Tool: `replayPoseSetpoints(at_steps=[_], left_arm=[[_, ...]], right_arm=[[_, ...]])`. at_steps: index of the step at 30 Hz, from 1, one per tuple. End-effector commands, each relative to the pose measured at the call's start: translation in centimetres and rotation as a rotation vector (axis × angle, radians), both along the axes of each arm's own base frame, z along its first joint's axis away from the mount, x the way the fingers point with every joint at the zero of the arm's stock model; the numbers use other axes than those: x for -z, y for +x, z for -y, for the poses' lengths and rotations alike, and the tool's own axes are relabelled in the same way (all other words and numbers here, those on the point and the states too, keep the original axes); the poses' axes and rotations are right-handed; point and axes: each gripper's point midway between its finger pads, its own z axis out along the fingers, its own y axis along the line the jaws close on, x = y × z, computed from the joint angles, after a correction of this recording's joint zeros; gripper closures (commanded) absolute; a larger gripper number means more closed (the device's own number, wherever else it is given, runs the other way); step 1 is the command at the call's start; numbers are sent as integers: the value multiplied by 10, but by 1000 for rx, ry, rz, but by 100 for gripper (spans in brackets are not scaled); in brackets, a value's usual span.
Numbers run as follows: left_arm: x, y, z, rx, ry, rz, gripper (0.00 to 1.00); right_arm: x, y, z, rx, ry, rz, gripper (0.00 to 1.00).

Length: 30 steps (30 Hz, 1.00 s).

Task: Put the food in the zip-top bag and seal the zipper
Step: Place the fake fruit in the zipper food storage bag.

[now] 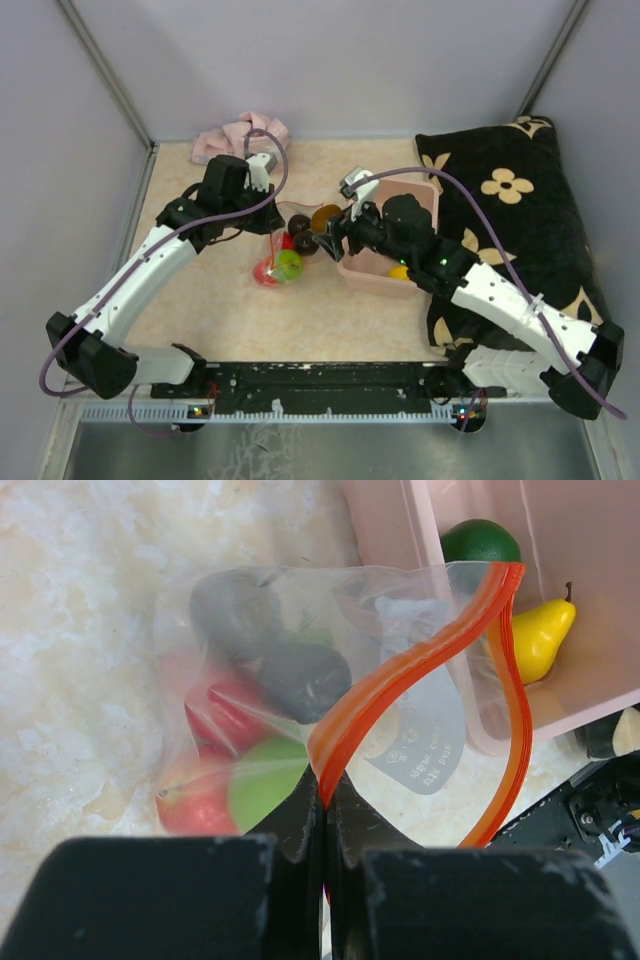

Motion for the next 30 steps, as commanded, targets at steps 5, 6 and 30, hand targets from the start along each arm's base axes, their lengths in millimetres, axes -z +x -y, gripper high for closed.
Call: replayPoseSetpoints(at_steps=[5,6,30], left_arm=[[-9,2,6,15,-40,24,100],[-9,2,6,16,-40,25,100],[-9,0,6,22,-43,28,100]], right_arm=[[-25,-15,-53,-206,44,59,52],[-20,-14,-56,-211,33,50,51],[4,29,-60,-25,-47,3,20]])
